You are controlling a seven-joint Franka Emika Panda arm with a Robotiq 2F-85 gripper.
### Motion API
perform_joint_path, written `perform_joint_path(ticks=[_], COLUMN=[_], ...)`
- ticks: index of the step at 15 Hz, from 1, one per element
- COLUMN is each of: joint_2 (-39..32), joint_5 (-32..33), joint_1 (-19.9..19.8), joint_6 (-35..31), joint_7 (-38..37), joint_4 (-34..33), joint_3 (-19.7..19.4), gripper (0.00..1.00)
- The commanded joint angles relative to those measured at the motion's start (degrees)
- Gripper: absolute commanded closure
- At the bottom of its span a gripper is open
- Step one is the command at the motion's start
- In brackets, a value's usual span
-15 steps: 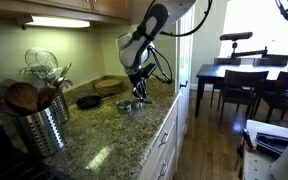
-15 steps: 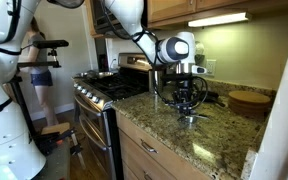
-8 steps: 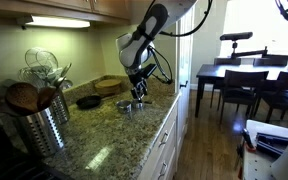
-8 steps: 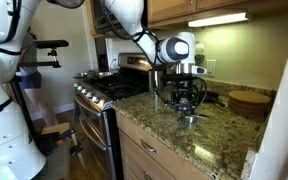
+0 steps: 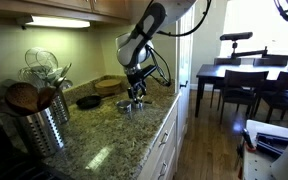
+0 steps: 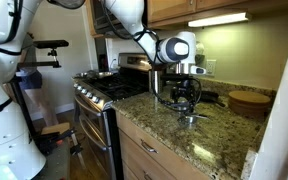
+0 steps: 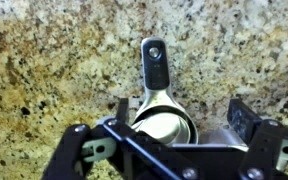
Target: Put the small pot inside the medium pot and put both pots inside the large pot
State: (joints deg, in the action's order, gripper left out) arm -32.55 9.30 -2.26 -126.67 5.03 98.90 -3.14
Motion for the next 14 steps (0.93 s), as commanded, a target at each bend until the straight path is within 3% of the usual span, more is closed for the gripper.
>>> perform_joint_path(ticks=[1,14], joint_2=[-1.09,-4.76], joint_5=[-1.33,-1.01], joint_1=[0.25,0.68], joint_6=[1.47,1.20], joint_7=[-2.40,-1.80], joint_4=[-1.46,-6.44], joint_3=[0.16,0.50], gripper=[0.00,0.00])
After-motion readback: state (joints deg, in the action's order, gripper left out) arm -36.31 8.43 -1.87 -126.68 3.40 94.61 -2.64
